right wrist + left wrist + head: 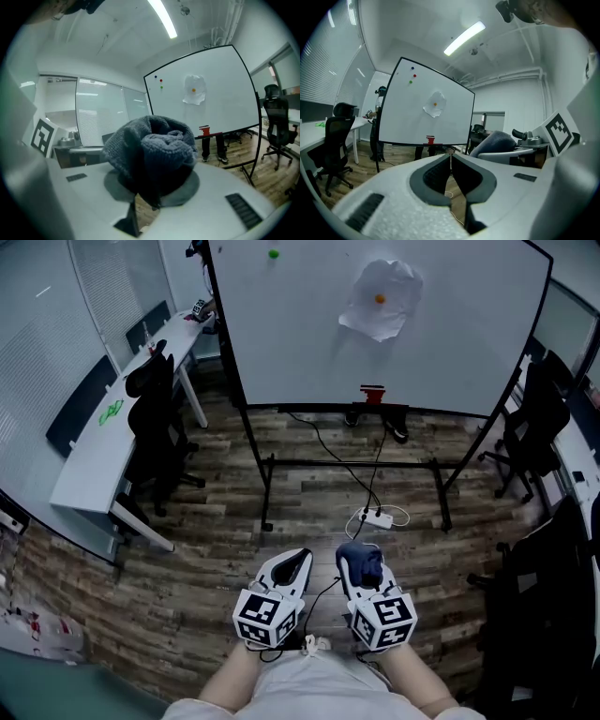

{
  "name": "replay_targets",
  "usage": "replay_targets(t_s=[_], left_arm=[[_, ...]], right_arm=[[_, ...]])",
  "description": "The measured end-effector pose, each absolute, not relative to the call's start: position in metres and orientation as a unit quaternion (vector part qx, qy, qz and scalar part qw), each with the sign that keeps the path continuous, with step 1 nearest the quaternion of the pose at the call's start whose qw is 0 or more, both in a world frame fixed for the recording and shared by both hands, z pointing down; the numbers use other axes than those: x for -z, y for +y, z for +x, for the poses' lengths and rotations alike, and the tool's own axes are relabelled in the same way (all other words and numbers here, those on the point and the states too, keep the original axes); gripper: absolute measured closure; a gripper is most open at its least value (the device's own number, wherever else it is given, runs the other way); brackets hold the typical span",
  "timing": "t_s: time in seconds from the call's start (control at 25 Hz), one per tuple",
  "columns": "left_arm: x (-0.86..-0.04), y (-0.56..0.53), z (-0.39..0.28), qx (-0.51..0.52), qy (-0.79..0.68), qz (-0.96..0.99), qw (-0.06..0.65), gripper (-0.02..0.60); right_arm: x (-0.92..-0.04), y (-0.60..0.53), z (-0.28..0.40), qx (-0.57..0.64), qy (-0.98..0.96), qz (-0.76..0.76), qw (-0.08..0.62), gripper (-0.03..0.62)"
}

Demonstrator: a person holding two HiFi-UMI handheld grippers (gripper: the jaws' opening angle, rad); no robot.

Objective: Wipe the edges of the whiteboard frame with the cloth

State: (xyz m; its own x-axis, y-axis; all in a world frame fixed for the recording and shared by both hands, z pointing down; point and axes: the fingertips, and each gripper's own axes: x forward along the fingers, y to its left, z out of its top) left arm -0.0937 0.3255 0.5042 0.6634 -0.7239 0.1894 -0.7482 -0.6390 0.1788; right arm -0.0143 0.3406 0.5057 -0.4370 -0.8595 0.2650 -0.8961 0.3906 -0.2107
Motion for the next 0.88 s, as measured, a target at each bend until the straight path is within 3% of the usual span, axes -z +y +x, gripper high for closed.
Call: replay_targets(t_s=[0.36,0.88], left_arm=[[-0.509,0.265,-0.112,-0.044,-0.392,0.912,0.114,0.558],[-0.492,0.103,-0.237,-0.025,-0.391,0.913,0.112,0.558]], right_arm=[[-0.514,0.283,-0.043,-0.171,-0.827,0.532,0.064,0.519],[-0.508,0.118,-0.183,-0.177,-0.833,0.52,0.071,0.519]])
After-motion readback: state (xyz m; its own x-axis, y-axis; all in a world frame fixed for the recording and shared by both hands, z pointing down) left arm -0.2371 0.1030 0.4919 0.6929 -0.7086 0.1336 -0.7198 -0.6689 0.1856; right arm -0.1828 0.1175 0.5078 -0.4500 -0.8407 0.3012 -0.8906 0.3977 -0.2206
